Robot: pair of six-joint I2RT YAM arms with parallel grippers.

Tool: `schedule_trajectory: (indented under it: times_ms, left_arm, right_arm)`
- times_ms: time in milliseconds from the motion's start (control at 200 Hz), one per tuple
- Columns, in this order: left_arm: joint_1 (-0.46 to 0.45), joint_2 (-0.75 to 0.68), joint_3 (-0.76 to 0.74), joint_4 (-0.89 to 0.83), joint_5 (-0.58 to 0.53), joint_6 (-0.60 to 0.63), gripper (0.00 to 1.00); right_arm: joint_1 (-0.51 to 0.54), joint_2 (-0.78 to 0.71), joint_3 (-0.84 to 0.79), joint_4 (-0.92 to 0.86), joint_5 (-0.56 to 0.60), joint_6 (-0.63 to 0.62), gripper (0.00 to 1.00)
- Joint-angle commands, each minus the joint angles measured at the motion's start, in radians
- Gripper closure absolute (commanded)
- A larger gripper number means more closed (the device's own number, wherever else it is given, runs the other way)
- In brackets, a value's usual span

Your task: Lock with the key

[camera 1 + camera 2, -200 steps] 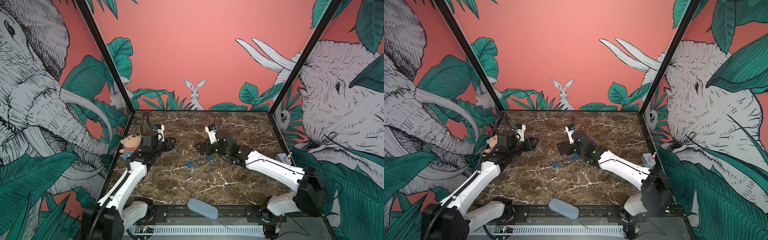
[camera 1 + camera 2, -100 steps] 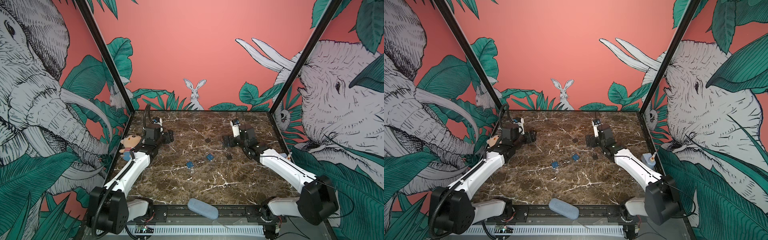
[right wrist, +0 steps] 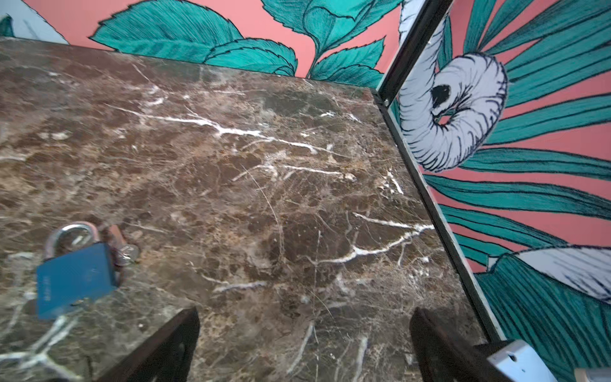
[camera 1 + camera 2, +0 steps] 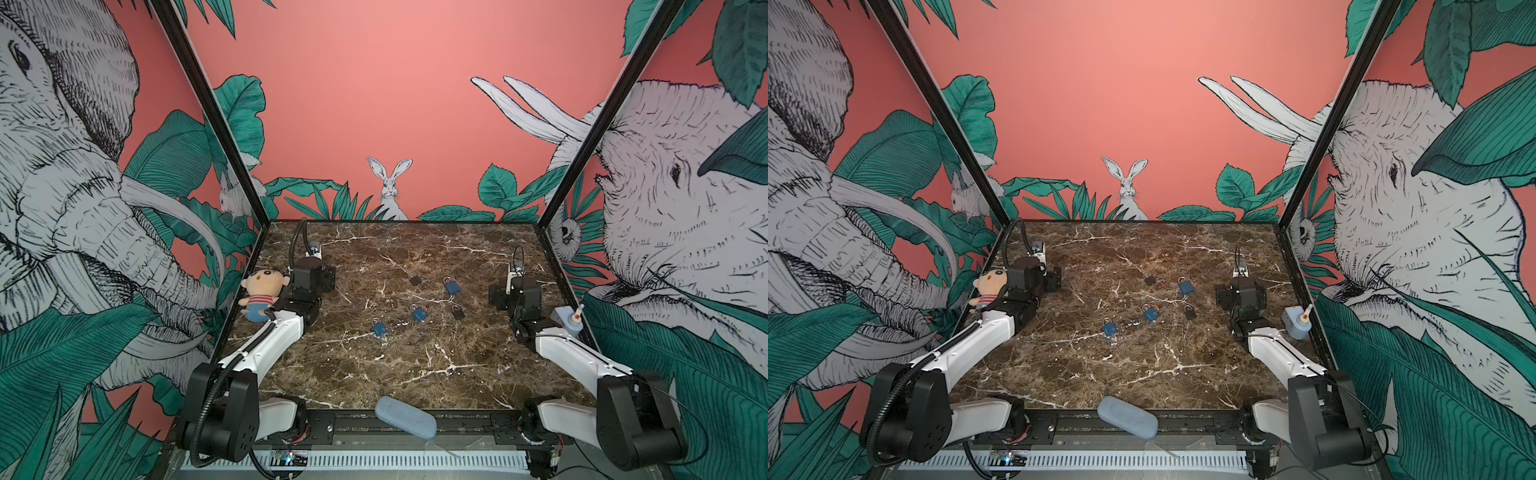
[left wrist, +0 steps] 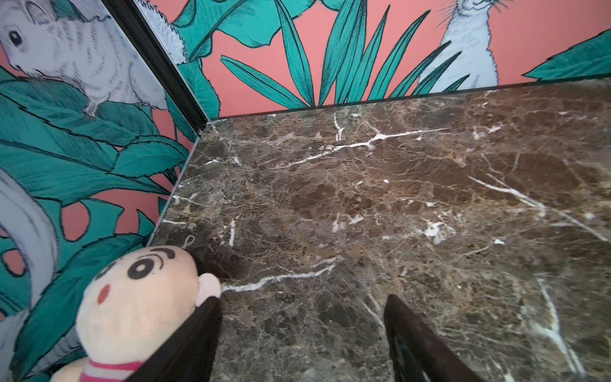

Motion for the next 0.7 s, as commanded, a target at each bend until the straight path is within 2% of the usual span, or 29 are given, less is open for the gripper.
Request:
schedule_trajectory:
  times_ms: [0,180,260,340,475,550,630,695]
  left_arm:
    - [0.007,0.003,-0.05,0.099,-0.053,0.116,0.22]
    - [0.016,0.047,-0.135,0.24,-0.006,0.166,0.21]
    - [0.029,0.081,-0.165,0.314,0.022,0.17,0.21]
    - [0.045,0.124,-0.183,0.381,0.046,0.149,0.21]
    - [0.061,0.204,-0.212,0.491,0.111,0.162,0.22]
    - [0.08,0.235,-0.224,0.534,0.166,0.163,0.22]
    - [0.124,0.228,-0.221,0.502,0.265,0.135,0.22]
    - [0.168,0.247,-0.232,0.544,0.336,0.109,0.22]
  right_arm:
    - [-0.017,0.032,-0.039,0.237,0.05,-0.035,0.01]
    - [-0.039,0.147,-0.085,0.402,-0.015,-0.023,0.0]
    - [-0.045,0.153,-0.067,0.374,-0.026,-0.035,0.01]
    - [-0.061,0.198,-0.095,0.505,-0.037,-0.05,0.01]
    - [-0.102,0.283,-0.127,0.631,-0.129,-0.029,0.01]
    - [-0.112,0.332,-0.149,0.722,-0.156,-0.027,0.0]
    - [-0.128,0.315,-0.146,0.678,-0.198,-0.023,0.01]
    - [-0.141,0.325,-0.136,0.679,-0.241,-0.02,0.01]
